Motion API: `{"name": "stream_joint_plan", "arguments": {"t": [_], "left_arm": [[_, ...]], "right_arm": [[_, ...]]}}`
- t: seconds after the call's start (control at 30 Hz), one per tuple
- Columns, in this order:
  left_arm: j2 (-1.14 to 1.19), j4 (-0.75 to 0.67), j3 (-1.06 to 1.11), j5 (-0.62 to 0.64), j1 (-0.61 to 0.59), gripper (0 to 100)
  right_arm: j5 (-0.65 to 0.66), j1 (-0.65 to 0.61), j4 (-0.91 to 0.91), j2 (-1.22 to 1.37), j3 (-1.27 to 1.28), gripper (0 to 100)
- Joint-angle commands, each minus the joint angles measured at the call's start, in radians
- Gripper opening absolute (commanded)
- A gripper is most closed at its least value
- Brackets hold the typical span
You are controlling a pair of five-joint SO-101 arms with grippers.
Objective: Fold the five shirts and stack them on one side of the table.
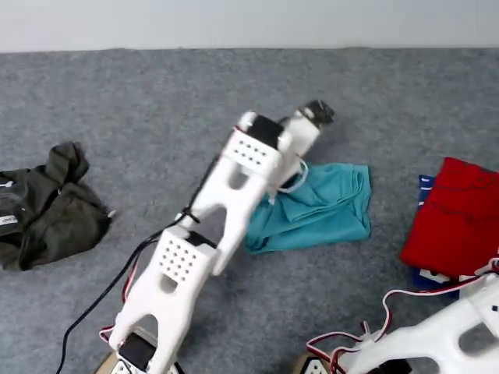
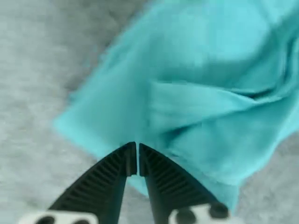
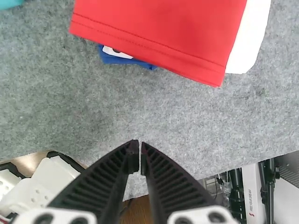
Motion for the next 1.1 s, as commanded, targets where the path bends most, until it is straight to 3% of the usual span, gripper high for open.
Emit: {"name": "stream_joint_plan", "arguments": {"t": [0.0,0.4,0.5,0.63,0.8,0.93,1.07], "left_arm": [[-0.015,0.026,0.056,-0.005,0.052,2],[-0.25,0.025,0.245,0.032,0.367,2],[-0.293,0.025,0.295,0.034,0.396,2],[-0.371,0.023,0.294,0.031,0.321,2],[-0.443,0.018,0.295,0.028,0.143,2],[-0.408,0.018,0.295,-0.017,0.043,2],[-0.302,-0.005,0.294,-0.041,0.021,2]], "right_arm": [[0.011,0.008,0.036,-0.021,-0.008,1.2],[0.011,0.008,0.036,-0.021,-0.008,1.2],[0.011,0.008,0.036,-0.021,-0.008,1.2],[0.011,0.008,0.036,-0.021,-0.008,1.2],[0.011,0.008,0.036,-0.021,-0.008,1.2],[0.011,0.007,0.036,-0.021,-0.008,1.2],[0.011,0.005,0.036,-0.021,-0.008,1.3]]}}
